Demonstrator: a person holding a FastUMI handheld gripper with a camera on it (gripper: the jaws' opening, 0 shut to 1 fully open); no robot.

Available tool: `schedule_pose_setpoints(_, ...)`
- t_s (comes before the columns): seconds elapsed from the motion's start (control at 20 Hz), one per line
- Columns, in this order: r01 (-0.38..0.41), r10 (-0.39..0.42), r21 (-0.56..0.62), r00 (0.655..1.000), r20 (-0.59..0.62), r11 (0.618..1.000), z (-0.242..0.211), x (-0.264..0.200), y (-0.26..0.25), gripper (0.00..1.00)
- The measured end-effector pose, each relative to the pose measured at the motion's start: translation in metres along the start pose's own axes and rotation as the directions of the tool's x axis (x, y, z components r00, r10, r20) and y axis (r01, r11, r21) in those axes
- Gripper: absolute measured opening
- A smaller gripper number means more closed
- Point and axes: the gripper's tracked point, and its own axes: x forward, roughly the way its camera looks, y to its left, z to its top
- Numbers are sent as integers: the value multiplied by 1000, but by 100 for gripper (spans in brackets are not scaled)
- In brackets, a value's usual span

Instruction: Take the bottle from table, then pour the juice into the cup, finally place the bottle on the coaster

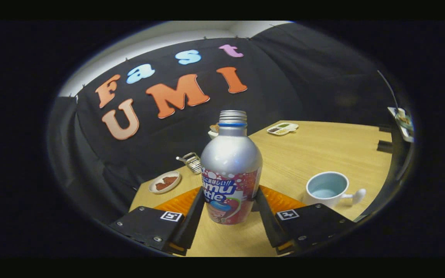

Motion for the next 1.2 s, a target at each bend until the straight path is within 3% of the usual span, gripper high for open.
schedule_pose_setpoints(0.25,95,-91,-256,995,29,962,-2,22,-5,74)
schedule_pose_setpoints(0.5,130,-110,-358,991,74,925,-10,46,-8,74)
schedule_pose_setpoints(1.2,131,-119,-323,991,55,937,-40,94,-27,74)
